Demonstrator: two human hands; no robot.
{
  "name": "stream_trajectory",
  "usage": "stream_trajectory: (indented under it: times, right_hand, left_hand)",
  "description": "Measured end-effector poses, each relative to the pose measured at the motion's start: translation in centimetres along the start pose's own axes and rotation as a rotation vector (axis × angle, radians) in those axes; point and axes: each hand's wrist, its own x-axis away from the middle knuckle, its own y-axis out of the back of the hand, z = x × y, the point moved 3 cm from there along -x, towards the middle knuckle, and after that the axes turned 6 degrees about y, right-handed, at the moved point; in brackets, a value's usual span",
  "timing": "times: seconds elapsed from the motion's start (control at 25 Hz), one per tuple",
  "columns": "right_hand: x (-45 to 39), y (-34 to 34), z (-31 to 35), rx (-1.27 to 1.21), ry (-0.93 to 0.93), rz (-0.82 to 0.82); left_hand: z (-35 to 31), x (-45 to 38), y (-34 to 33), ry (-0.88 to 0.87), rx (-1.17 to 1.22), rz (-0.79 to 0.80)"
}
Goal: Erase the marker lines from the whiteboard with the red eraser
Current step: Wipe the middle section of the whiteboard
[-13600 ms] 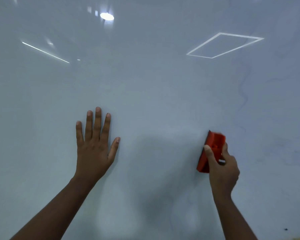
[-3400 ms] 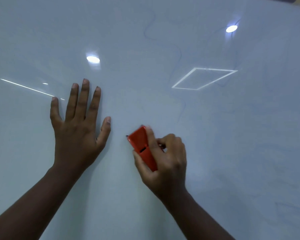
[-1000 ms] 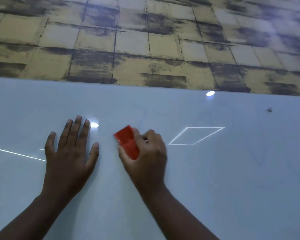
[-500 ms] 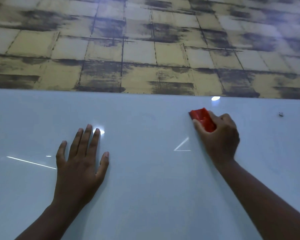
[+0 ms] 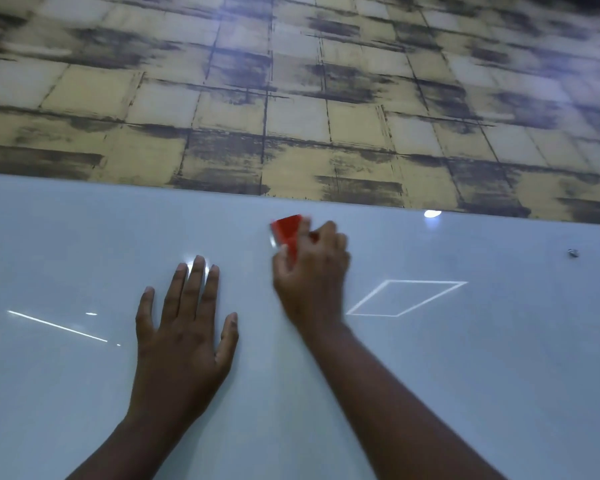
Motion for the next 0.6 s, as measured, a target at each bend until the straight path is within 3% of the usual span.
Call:
stream_trajectory:
  times: [0.12,0.24,0.36,0.6]
  right_hand:
    - [0.7,-2.3,7.6,-0.126,0.164,0.084]
    - [0.2,-2.8,9.0,-0.147,0.249,0.095]
    - [-1.3,-2.1,6.2,-0.117,0.248,0.113]
    - [-4.8,1.9,-6.4,-0.04,-0.037,0.085]
  left_hand:
    - [0.6,0.0,-0.3,-0.036,0.02,0.012]
    - [1.3,-0.4,-0.5,-0.044,0.036,0.019]
    - [0.8,-0.6,-0.2,-0.024,0.041,-0.035]
    - [0.6,-0.5,0.1,-0.008,0.044,-0.05]
